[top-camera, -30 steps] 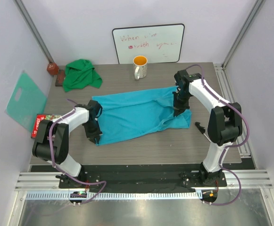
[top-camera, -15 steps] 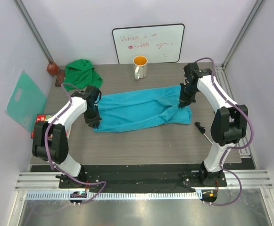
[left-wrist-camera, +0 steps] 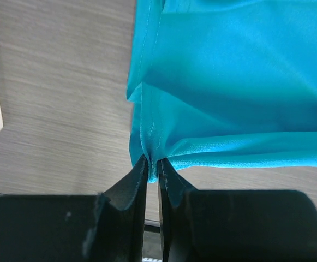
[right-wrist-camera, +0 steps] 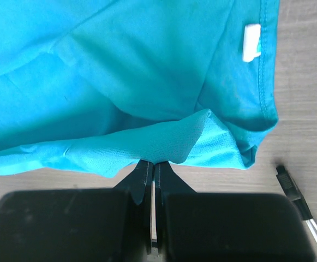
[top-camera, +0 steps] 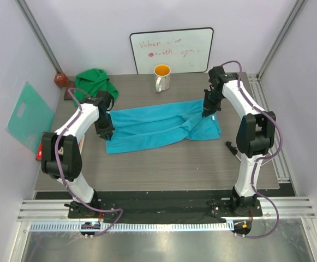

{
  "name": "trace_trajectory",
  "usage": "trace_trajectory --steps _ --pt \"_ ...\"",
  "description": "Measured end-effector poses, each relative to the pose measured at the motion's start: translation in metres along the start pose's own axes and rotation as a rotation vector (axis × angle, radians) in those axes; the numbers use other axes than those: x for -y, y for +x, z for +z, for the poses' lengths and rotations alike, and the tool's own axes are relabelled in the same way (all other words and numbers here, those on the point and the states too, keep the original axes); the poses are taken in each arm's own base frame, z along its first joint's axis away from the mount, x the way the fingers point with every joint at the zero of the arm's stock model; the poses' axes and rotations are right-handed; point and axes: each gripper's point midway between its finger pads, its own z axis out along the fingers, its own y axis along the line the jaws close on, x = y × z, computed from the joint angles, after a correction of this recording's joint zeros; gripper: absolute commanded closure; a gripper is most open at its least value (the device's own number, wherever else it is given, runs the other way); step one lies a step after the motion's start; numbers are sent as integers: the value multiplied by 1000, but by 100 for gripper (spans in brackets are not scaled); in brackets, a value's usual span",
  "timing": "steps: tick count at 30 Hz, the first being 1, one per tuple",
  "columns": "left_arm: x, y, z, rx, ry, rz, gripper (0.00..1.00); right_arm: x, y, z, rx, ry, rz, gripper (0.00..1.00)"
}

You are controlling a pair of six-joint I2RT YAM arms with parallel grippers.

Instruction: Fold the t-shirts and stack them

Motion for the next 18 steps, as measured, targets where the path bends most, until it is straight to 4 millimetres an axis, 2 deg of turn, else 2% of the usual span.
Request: trace_trajectory --steps 6,13,18 --pt "4 -14 3 8 -5 6 90 -6 -16 -1 31 -10 -4 99" --pt "6 -20 11 -9 -14 6 94 -15 -39 -11 94 -33 -10 99" --pt "8 -31 12 8 -26 4 100 -17 -47 -5 101 -34 -10 99"
